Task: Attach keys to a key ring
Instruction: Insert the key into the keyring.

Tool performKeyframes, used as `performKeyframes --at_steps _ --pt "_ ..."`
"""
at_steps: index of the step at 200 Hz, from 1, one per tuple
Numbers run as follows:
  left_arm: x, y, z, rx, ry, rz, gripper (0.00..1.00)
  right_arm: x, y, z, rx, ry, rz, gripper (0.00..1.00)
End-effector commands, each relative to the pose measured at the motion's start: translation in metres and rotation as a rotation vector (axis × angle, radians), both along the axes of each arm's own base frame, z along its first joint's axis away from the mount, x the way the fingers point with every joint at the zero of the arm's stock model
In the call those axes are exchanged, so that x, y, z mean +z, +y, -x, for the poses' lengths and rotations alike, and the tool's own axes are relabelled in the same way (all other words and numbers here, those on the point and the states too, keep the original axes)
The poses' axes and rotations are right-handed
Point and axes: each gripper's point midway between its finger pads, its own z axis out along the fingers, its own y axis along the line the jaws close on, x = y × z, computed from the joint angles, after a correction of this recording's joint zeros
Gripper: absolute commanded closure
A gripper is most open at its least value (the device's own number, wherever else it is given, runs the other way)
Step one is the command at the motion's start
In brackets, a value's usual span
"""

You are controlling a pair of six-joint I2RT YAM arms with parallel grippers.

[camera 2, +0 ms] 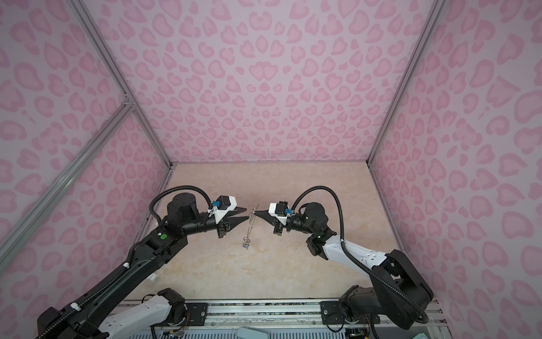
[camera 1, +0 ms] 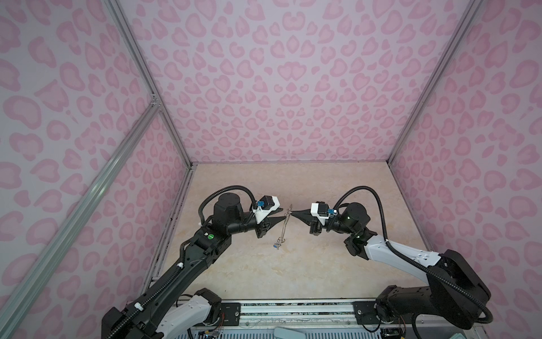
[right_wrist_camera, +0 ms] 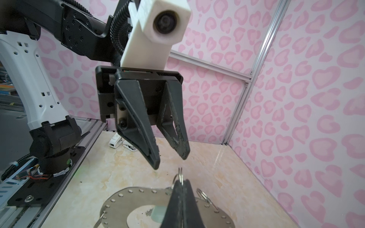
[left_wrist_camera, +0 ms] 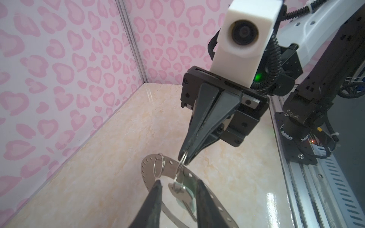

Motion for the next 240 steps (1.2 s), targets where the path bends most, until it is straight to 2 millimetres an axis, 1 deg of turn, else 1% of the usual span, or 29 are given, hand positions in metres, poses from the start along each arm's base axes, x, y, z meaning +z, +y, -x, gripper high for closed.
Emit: performKeyframes --at_steps 1,54,83,98,122,147,156,168,179,190,197,210,225,240 --pt "0.008 -0.002 0.005 -0.032 -0.025 0.036 0.70 0.014 0.002 0.006 0.028 -0.040 -0.039 1.00" --pt "0.008 -0.005 0.004 -0.046 -0.022 0.046 0.72 0.013 0.007 0.010 0.052 -0.037 -0.025 1.00" --pt "0.005 -0.006 0.006 -0.066 -0.009 0.039 0.76 0.015 0.007 0.012 0.059 -0.042 -0.026 1.00" --pt "0.007 -0.006 0.006 -0.068 -0.015 0.043 0.78 0.013 0.009 0.012 0.069 -0.032 -0.014 1.00" --pt "0.009 -0.007 0.008 -0.081 -0.016 0.046 0.85 0.009 0.010 0.013 0.078 -0.025 -0.005 1.00" --pt "0.009 -0.008 0.009 -0.090 -0.013 0.043 0.96 0.008 0.010 0.012 0.076 -0.022 0.002 1.00" --pt "0.010 -0.007 0.010 -0.089 -0.015 0.039 0.97 0.007 0.009 0.009 0.054 -0.023 0.005 1.00" --pt "0.012 -0.006 0.008 -0.070 -0.017 0.030 0.97 0.006 0.007 0.002 0.003 -0.022 0.013 0.88" --pt "0.014 -0.003 0.000 -0.020 -0.018 0.014 0.97 0.004 0.003 -0.005 -0.067 -0.032 0.030 0.77" --pt "0.013 0.002 -0.007 0.037 -0.014 -0.018 0.97 -0.003 0.001 -0.012 -0.143 -0.064 0.086 0.75" --pt "0.013 0.004 -0.012 0.071 -0.012 -0.042 0.97 -0.007 0.001 -0.013 -0.182 -0.096 0.133 0.72" --pt "0.007 0.007 -0.014 0.096 -0.003 -0.112 0.97 -0.012 -0.001 -0.016 -0.247 -0.145 0.208 0.70" --pt "0.003 0.008 -0.013 0.109 -0.006 -0.183 0.97 -0.008 -0.007 -0.021 -0.301 -0.164 0.213 0.72" --pt "-0.001 0.008 -0.014 0.119 -0.022 -0.253 0.97 -0.001 -0.009 -0.020 -0.318 -0.186 0.192 0.73"
